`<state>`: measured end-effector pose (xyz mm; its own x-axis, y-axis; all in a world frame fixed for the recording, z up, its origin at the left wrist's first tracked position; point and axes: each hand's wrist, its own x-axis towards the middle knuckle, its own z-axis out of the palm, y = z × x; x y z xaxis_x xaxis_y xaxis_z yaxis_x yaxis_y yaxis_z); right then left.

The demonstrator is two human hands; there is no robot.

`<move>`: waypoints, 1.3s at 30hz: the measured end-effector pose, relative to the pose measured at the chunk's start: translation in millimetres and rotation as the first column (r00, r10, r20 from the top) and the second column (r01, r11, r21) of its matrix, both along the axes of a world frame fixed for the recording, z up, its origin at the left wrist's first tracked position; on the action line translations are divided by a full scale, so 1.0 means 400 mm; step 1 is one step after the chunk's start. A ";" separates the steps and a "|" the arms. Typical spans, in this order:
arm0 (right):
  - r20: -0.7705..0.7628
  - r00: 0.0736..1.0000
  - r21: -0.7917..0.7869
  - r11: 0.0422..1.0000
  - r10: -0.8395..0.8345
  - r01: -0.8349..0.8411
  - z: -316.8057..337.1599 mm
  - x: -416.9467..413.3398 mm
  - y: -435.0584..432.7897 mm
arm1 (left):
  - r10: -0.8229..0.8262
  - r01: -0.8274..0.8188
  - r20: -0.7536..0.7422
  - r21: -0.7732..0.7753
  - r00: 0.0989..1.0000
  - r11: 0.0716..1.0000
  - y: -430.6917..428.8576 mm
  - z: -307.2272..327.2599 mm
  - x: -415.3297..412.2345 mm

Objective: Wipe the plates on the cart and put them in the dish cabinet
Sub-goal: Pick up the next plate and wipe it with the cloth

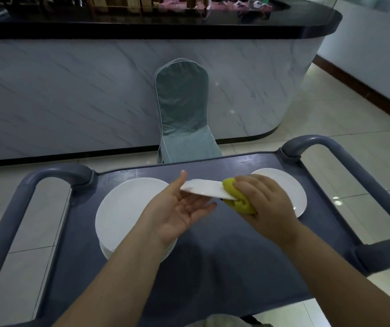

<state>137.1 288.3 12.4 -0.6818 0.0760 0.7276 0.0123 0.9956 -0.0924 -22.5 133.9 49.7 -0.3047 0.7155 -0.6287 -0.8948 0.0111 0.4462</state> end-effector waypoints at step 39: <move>-0.058 0.904 -0.684 0.676 -0.423 0.273 0.045 -0.099 0.002 | 0.024 0.126 -0.535 0.243 0.844 0.962 -0.060 -0.104 0.052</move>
<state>97.5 289.0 30.2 -0.3571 0.7784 0.5163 0.2524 0.6126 -0.7490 -1.6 109.9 8.0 -0.4943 0.8521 -0.1718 -0.5219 -0.1329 0.8426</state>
